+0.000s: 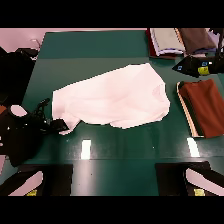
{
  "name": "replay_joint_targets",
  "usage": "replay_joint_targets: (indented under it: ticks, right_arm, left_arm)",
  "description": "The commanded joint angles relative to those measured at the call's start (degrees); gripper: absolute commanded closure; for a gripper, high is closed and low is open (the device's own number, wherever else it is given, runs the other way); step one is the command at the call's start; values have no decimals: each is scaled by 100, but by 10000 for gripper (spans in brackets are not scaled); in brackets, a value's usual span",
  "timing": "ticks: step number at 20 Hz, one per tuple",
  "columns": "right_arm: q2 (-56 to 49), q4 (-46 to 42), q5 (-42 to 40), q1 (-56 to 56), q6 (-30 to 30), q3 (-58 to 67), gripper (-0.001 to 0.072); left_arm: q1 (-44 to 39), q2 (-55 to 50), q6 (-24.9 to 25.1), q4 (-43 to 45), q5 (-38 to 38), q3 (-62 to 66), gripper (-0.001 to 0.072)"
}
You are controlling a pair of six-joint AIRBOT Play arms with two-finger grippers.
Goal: Fold the shirts.
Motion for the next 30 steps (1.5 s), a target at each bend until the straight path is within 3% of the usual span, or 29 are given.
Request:
replay_joint_targets:
  ticks: [1, 2, 5, 10, 11, 12, 16, 19, 22, 27, 28, 30]
  right_arm:
    - [20, 2, 79, 7, 2, 0, 304]
    - [20, -24, 188, -31, 2, -2, 303]
    - [116, -319, 800, -302, 0, -293, 303]
    - [811, -640, 868, -1147, -7, -2535, 294]
    - [883, -619, 859, -1283, -48, -2966, 185]
    - [916, -592, 809, -1379, -107, -3379, 131]
    - [907, -170, 7, -1054, -509, -4374, 135]
    - [601, 0, -669, -476, -584, -4428, 138]
    - [-2, -22, -1056, 162, -581, -4024, 187]
    - [-863, -20, -1147, 586, -555, -3224, 209]
    - [-962, -20, -1128, 616, -555, -3141, 247]
    - [-1027, -46, -1051, 645, -566, -3069, 536]
  left_arm:
    - [-278, 13, 11, -76, 50, 31, 607]
    - [-249, 33, 9, -50, 39, 133, 681]
    - [-249, 291, -50, 245, -87, 695, 682]
    - [-249, 544, -46, 256, -223, 1373, 682]
    - [-249, 546, -48, 254, -195, 1384, 682]
    - [-249, 549, -46, 256, -192, 1384, 682]
    - [-249, 549, -46, 256, -197, 1384, 682]
    - [-249, 549, -44, 256, -210, 1384, 682]
    - [-249, 549, -35, 256, -256, 1384, 682]
    - [-249, 549, -28, 258, -267, 1384, 682]
    - [-249, 549, -28, 258, -267, 1384, 682]
    - [-249, 549, -28, 258, -267, 1384, 682]
